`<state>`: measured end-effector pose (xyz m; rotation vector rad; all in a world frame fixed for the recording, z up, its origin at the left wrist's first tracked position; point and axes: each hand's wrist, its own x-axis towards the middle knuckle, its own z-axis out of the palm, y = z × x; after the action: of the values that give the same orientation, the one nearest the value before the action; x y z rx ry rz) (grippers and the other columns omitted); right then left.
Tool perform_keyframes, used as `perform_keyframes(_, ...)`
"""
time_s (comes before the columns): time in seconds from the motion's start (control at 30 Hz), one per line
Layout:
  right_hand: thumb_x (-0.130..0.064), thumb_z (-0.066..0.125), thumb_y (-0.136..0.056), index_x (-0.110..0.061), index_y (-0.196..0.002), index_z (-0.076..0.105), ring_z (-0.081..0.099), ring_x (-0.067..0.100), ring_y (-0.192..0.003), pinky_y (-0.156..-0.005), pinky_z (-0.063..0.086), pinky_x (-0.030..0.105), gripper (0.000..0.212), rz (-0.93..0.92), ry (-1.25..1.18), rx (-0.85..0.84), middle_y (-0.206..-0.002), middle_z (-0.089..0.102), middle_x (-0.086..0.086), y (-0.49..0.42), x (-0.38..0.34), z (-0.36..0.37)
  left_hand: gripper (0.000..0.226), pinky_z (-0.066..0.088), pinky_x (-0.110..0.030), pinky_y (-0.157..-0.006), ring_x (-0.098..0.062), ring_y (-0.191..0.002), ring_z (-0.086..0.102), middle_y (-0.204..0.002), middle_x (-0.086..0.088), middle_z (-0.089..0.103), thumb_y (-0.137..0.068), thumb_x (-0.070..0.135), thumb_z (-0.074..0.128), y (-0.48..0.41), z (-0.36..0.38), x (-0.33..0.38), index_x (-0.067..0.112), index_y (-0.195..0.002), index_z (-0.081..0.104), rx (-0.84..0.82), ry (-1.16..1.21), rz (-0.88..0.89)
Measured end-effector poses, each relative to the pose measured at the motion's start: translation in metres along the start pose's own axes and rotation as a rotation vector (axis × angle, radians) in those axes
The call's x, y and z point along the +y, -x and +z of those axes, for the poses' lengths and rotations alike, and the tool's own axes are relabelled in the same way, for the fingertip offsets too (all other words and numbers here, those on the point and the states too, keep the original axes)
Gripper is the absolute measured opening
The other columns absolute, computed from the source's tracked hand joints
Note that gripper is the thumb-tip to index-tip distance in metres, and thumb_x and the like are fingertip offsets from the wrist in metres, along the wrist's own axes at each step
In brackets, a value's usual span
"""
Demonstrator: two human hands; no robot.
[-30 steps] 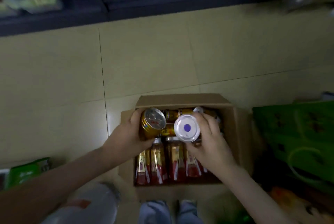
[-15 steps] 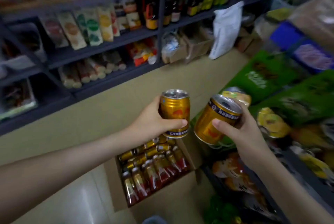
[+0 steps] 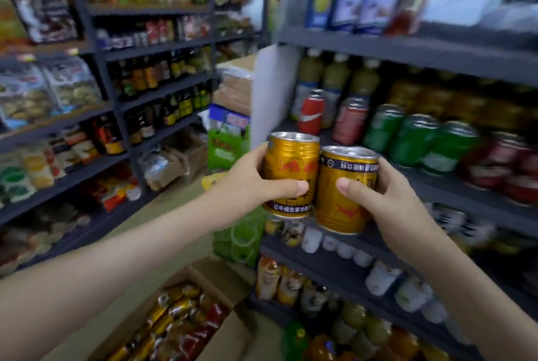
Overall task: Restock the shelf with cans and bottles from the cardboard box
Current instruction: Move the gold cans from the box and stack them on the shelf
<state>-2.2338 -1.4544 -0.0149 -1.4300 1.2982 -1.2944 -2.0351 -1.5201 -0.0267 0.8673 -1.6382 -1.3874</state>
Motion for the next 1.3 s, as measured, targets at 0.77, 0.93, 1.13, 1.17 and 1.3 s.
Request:
perform_keyframes(0.77,-0.035,0.077,-0.062,-0.032,-0.127,0.040,0.060,0.005,-0.110,-0.095,0.051,0.038,0.075,-0.381,0.381,0.650,-0.118,0.061,-0.009,0.093,-0.073,-0.340,0.051,0.053,-0.037,-0.088,-0.019,-0.099,0.069,-0.105,0.000,0.072,-0.066,0.024,0.078,-0.136,0.337,0.146,0.019,-0.114,0.061,-0.567,0.091,0.273)
perform_keyframes(0.93,-0.027,0.082,-0.068,-0.031,-0.120,0.032,0.052,-0.004,-0.103,-0.088,0.040,0.004,0.073,-0.437,0.931,0.733,-0.114,0.052,-0.013,0.096,-0.071,-0.400,0.050,0.053,-0.040,-0.090,-0.020,-0.098,0.069,-0.105,-0.002,0.072,-0.066,0.026,0.075,-0.170,0.382,0.162,0.016,-0.113,0.061,-0.536,0.114,0.297)
perform_keyframes(1.13,-0.015,0.079,-0.073,-0.022,-0.135,0.038,0.044,0.017,-0.115,-0.094,0.032,0.030,0.074,-0.388,1.378,0.637,-0.124,0.050,0.001,0.106,-0.093,-0.493,0.057,0.052,-0.031,-0.088,-0.013,-0.099,0.068,-0.105,0.004,0.072,-0.060,0.034,0.081,-0.207,0.426,0.170,0.021,-0.112,0.061,-0.360,0.043,0.420)
perform_keyframes(1.17,-0.016,0.079,-0.073,-0.018,-0.137,0.039,0.045,0.023,-0.118,-0.095,0.032,0.033,0.075,-0.373,1.460,0.585,-0.127,0.052,0.006,0.105,-0.097,-0.509,0.055,0.053,-0.030,-0.085,-0.012,-0.098,0.068,-0.104,0.004,0.072,-0.061,0.033,0.080,-0.209,0.432,0.168,0.021,-0.112,0.061,-0.328,0.038,0.429)
perform_keyframes(1.3,-0.031,0.077,-0.072,-0.023,-0.141,0.035,0.047,0.029,-0.123,-0.104,0.036,0.043,0.082,-0.270,1.781,0.335,-0.134,0.052,0.007,0.096,-0.108,-0.555,0.058,0.052,-0.027,-0.080,-0.013,-0.096,0.069,-0.105,0.002,0.071,-0.064,0.032,0.077,-0.210,0.458,0.166,0.017,-0.117,0.060,-0.195,0.067,0.413)
